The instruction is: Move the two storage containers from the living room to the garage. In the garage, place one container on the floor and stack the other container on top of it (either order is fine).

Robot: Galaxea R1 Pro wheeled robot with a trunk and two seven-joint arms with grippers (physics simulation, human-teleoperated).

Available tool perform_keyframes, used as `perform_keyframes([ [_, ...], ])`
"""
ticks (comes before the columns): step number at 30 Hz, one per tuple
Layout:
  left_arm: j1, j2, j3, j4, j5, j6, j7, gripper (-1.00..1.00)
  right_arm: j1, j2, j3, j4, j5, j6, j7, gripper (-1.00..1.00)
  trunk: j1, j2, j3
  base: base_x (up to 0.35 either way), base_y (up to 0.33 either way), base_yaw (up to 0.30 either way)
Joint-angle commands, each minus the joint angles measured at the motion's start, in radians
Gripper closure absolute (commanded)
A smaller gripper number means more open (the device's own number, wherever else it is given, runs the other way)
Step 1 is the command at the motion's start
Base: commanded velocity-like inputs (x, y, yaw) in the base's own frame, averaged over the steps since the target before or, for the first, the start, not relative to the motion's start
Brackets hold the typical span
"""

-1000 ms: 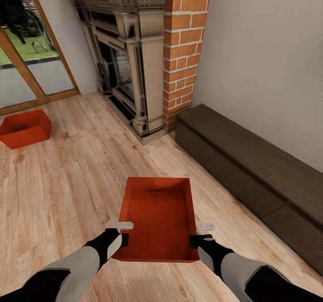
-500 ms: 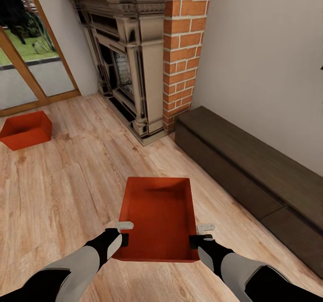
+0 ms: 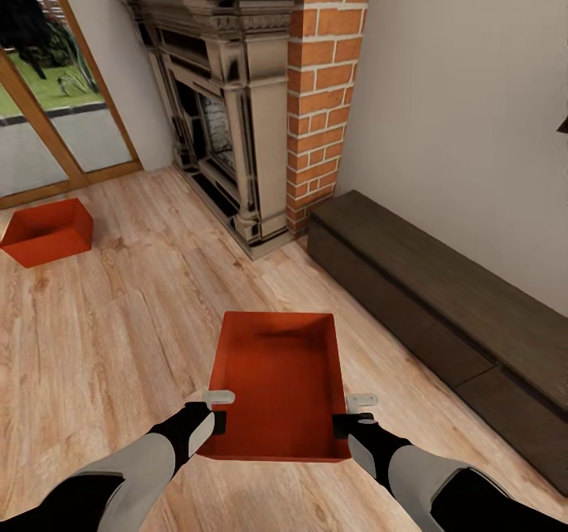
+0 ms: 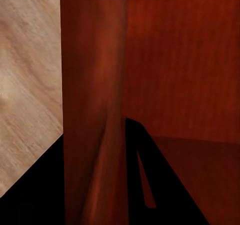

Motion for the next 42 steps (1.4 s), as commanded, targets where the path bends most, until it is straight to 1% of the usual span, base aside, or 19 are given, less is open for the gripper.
perform_keyframes([
  [1,0.001,0.0,-0.009,-0.001,-0.004,0.007,0.008,1.0,-0.001,0.0,0.009,-0.001,-0.004,0.001,-0.006,1.0,-0.004,0.007,0.003,0.0,0.0,0.0],
  [29,0.001,0.0,-0.009,-0.001,-0.005,0.007,0.01,1.0,-0.001,0.0,0.009,-0.003,-0.002,0.001,-0.006,1.0,-0.111,0.203,0.09,0.0,0.0,0.0],
  [42,0.001,0.0,-0.009,-0.001,-0.005,0.007,0.007,1.0,-0.001,0.004,0.01,-0.007,-0.001,0.0,-0.007,1.0,-0.161,0.294,0.131,0.0,0.0,0.0],
])
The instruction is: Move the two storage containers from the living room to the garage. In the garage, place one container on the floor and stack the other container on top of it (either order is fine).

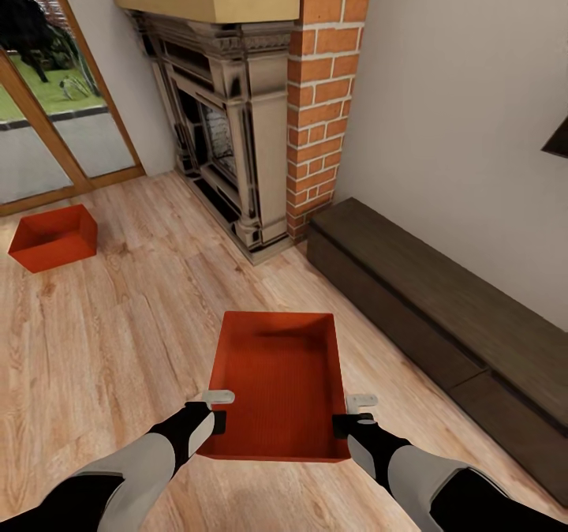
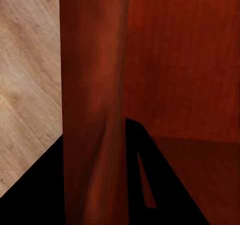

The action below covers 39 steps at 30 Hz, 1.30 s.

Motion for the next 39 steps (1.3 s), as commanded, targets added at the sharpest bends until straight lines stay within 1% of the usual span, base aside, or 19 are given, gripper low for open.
perform_keyframes([
  [1,0.0,-0.001,-0.012,0.0,0.003,0.006,0.008,1.0,-0.001,0.001,0.012,-0.011,-0.004,0.003,-0.005,1.0,-0.004,0.007,0.003,0.0,0.0,0.0],
  [10,0.001,-0.002,-0.012,-0.001,0.003,0.006,0.007,1.0,-0.001,0.002,0.014,-0.011,0.004,0.004,-0.007,1.0,-0.038,0.07,0.031,0.0,0.0,0.0],
  [39,0.0,-0.001,-0.012,-0.001,0.005,0.005,0.011,1.0,-0.001,0.004,0.014,-0.009,0.004,0.006,-0.008,1.0,-0.15,0.273,0.122,0.0,0.0,0.0],
])
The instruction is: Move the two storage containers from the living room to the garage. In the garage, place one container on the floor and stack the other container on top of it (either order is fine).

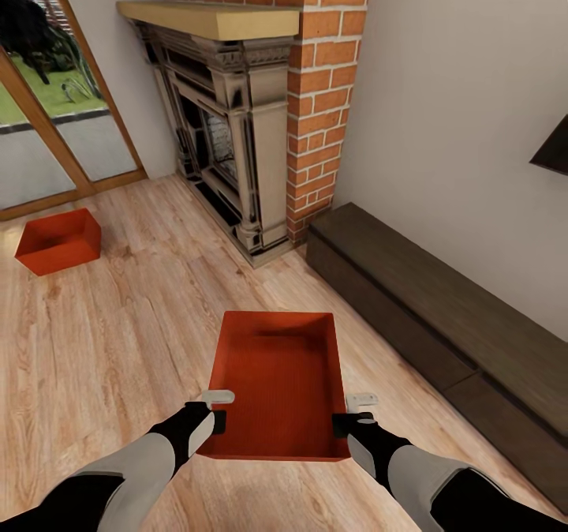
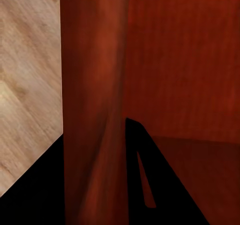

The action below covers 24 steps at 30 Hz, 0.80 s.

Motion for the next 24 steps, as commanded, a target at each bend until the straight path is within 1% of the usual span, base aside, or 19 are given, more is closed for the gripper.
perform_keyframes([
  [1,0.0,-0.001,-0.007,-0.001,-0.006,0.007,0.009,1.0,-0.001,0.006,0.017,-0.001,-0.003,0.002,-0.006,1.0,-0.004,0.007,0.003,0.0,0.0,0.0],
  [10,0.0,-0.001,-0.007,-0.001,-0.006,0.007,0.009,1.0,-0.001,0.006,0.017,-0.001,-0.003,0.002,-0.006,1.0,-0.038,0.07,0.032,0.0,0.0,0.0],
  [24,0.001,-0.001,-0.007,-0.001,-0.006,0.007,0.009,1.0,-0.001,0.006,0.017,-0.001,-0.003,0.002,-0.006,1.0,-0.092,0.168,0.097,0.0,0.0,0.072],
])
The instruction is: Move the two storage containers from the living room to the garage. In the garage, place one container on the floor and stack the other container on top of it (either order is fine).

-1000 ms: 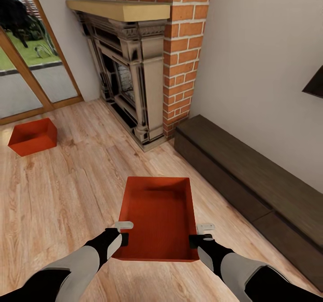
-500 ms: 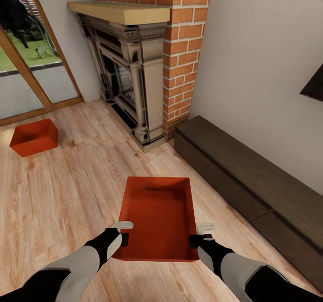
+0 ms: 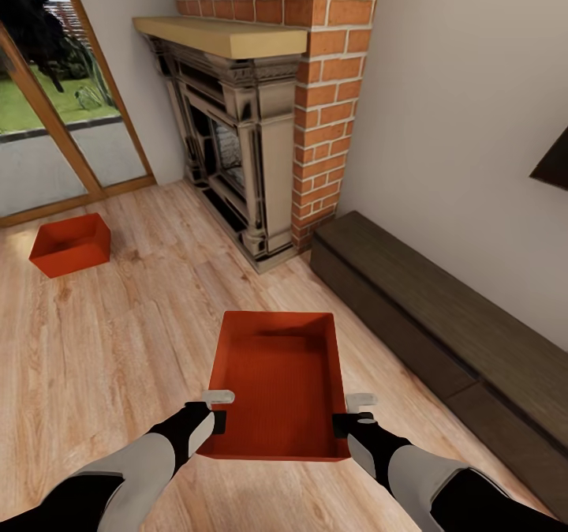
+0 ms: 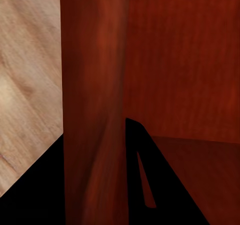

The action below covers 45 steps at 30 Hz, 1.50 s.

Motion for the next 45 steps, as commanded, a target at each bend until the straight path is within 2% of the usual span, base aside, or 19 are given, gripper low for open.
perform_keyframes([
  [1,0.0,-0.001,-0.005,0.0,-0.008,0.007,0.009,1.0,-0.001,0.007,0.017,-0.001,-0.003,0.002,-0.006,1.0,-0.004,0.006,0.004,0.0,0.0,0.079],
  [37,0.0,-0.001,-0.005,0.0,-0.008,0.007,0.009,1.0,-0.001,0.007,0.017,-0.001,-0.003,0.002,-0.006,1.0,-0.142,0.258,0.12,0.0,0.0,0.005],
  [45,0.0,-0.001,-0.005,0.0,-0.008,0.007,0.009,1.0,-0.001,0.007,0.016,-0.001,-0.004,0.002,-0.006,1.0,-0.142,0.258,0.121,0.0,0.0,0.0],
])
